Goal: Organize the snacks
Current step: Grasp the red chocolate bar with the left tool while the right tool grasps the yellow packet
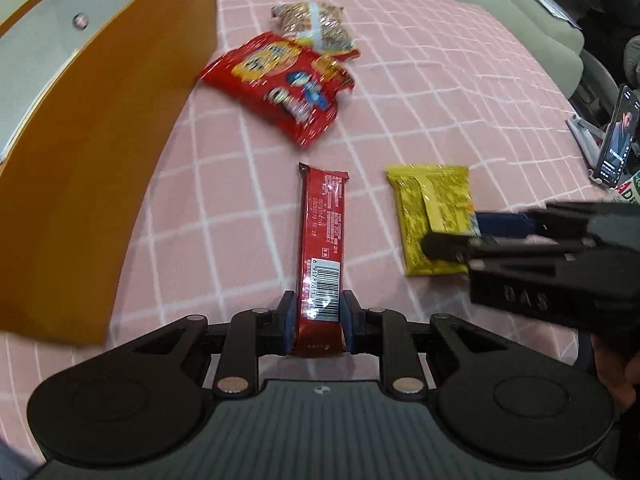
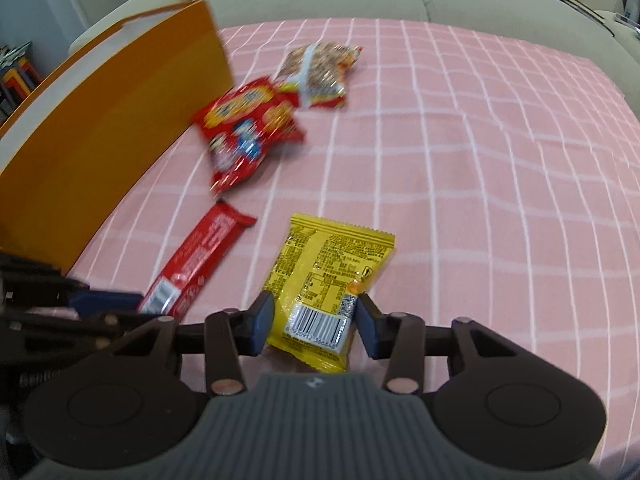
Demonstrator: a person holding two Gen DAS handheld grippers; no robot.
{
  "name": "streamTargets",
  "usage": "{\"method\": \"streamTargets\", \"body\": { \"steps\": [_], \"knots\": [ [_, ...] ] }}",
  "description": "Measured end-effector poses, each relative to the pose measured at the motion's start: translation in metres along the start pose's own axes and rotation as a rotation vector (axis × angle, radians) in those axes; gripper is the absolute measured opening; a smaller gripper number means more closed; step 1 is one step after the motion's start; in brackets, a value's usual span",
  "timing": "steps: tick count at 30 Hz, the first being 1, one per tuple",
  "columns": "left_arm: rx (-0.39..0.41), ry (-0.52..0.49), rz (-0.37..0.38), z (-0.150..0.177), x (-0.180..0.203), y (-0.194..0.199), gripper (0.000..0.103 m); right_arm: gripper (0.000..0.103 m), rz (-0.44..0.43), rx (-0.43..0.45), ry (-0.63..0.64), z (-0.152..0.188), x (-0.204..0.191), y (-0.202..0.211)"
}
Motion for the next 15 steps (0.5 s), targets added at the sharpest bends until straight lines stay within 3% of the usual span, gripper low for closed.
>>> {"method": "streamTargets", "body": {
  "steps": [6,7,11,15],
  "knots": [
    [0.01,0.027,-0.005,0.004,-0.004,0.001,0.026,0.043,0.013,-0.001,0.036,0.013,-0.011,0.006],
    [0.021,0.032,-0.003,0.002,-0.005,0.004,0.033,0.044,0.019,0.01,0.039,0.012,-0.011,0.008],
    [0.087,0.088,0.002,-0.011,-0.015,0.014,0.043,0.076,0.031,0.071,0.011,0.005,-0.005,0.017],
    [0.102,0.109,-0.011,-0.027,-0.022,0.011,0.048,0.079,0.082,0.098,-0.009,0.001,0.001,0.013]
  ]
}}
Point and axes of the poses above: each gripper's, at about its wrist camera, not at the fingertips, and y roughly against the way its jaws point, x to its right, z to its underside, the point moved 10 cm from there along -y, roughly the way its jaws point, and after that the axes turned 8 degrees about -y, right-handed, at the moved point
